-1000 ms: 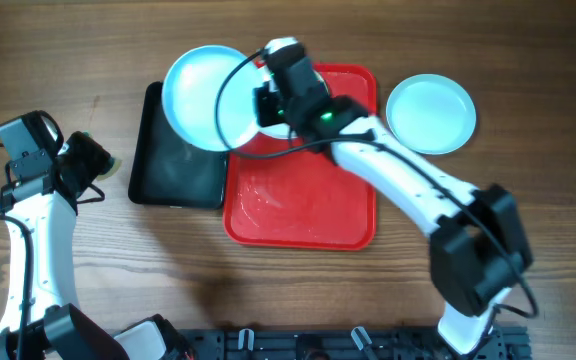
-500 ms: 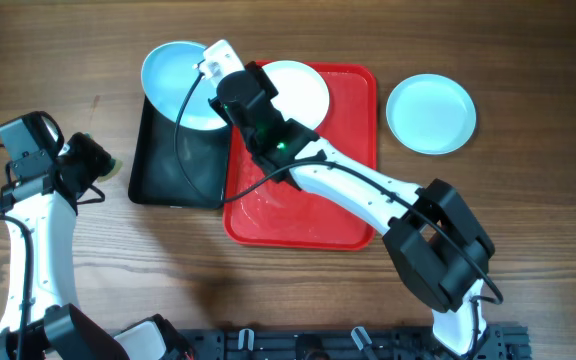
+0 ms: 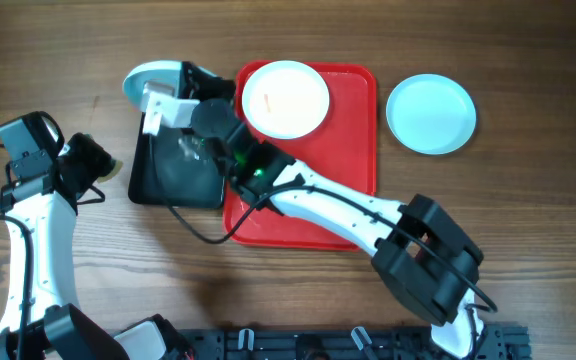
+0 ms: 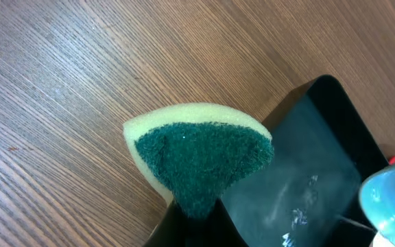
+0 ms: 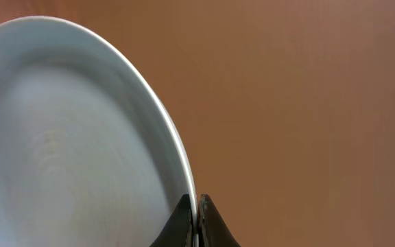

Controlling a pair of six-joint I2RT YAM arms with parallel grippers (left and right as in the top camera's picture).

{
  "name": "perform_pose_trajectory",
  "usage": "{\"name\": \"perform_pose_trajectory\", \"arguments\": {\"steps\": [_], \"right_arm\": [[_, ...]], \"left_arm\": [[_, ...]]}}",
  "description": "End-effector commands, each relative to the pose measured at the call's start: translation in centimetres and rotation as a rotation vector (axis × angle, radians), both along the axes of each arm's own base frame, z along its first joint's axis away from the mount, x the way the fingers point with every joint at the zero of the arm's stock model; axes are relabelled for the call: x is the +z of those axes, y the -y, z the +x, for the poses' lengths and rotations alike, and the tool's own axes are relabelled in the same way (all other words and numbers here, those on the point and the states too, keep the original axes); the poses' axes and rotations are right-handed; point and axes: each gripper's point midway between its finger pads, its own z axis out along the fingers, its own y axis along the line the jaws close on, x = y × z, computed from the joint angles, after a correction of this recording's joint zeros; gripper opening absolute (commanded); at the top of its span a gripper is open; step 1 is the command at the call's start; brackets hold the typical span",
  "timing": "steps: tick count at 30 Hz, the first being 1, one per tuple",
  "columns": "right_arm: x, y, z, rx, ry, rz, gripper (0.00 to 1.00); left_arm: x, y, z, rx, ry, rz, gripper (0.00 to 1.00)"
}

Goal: Clean dirty plates on tray and stack at the side
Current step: 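Lift the light-blue plate with the right gripper and carry it right, then stack the light-blue plate onto the other blue plate and release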

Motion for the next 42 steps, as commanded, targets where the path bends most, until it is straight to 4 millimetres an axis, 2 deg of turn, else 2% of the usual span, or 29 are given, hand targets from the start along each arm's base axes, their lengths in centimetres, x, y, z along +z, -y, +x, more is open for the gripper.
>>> {"name": "perform_pose_trajectory", "arguments": {"steps": [1,7,12,14,16,18,21,23,26,28,29,31,33,34,38,40,42], "right_arm": [[0.9,-0.2,0.0,-0.002,0.036,-0.024,0.04],[-1.1,0.4,0.3,-0.041,-0.121,0.132,0.04],[-5.7,4.0,2.2,-0.216,-0.463,0.464,0.04],[-7.8,3.8,1.8,-0.185,-0.653,0.558,0.04],[-8.9,4.2,1.9,-0.187,-0.781,0.643,0.04],[-9.3,5.3,2.7,-0.202,-0.872,0.729,0.04],[-8.7,6.2,2.9,-0.13,-1.052,0.835,0.04],[-7.9,7.7,3.2,-0.088,-1.198,0.929,0.04],[-8.2,12.9,4.6,-0.099,-1.381,1.023,0.04],[-9.9,18.0,5.9,-0.232,-1.424,1.063,0.04],[-10.5,19.7,6.2,-0.278,-1.432,1.073,0.04],[-12.4,25.9,6.6,-0.452,-1.482,1.132,0.04],[-13.1,29.6,6.6,-0.521,-1.501,1.163,0.04],[-13.4,32.1,6.7,-0.551,-1.501,1.177,0.04],[-14.7,38.8,6.4,-0.705,-1.469,1.225,0.04],[-16.3,43.8,5.6,-0.903,-1.411,1.226,0.04],[-17.6,47.2,4.6,-1.067,-1.346,1.183,0.04]], "left_arm": [[-0.1,0.2,-0.2,-0.024,0.004,0.002,0.04],[-0.1,0.2,-0.2,-0.024,0.004,0.002,0.04],[-0.1,0.2,-0.1,-0.024,0.004,0.002,0.04],[-0.1,0.2,-0.1,-0.024,0.004,0.002,0.04],[-0.1,0.2,-0.1,-0.024,0.004,0.002,0.04],[-0.1,0.2,-0.1,-0.024,0.004,0.002,0.04],[-0.1,0.3,-0.1,-0.026,0.005,0.002,0.04],[0.0,0.3,-0.1,-0.029,0.006,0.005,0.04],[0.0,0.6,0.1,-0.057,0.013,-0.001,0.04],[0.4,1.6,0.7,-0.146,0.047,-0.005,0.04],[0.7,2.2,1.1,-0.192,0.065,-0.008,0.04],[1.2,3.7,1.8,-0.281,0.105,-0.013,0.04],[1.4,4.9,2.3,-0.345,0.116,0.006,0.04],[1.4,5.7,2.5,-0.377,0.118,0.013,0.04],[1.4,7.5,2.9,-0.428,0.117,0.013,0.04],[1.3,7.9,2.9,-0.438,0.112,0.02,0.04],[1.3,8.0,2.9,-0.439,0.112,0.019,0.04]]}}
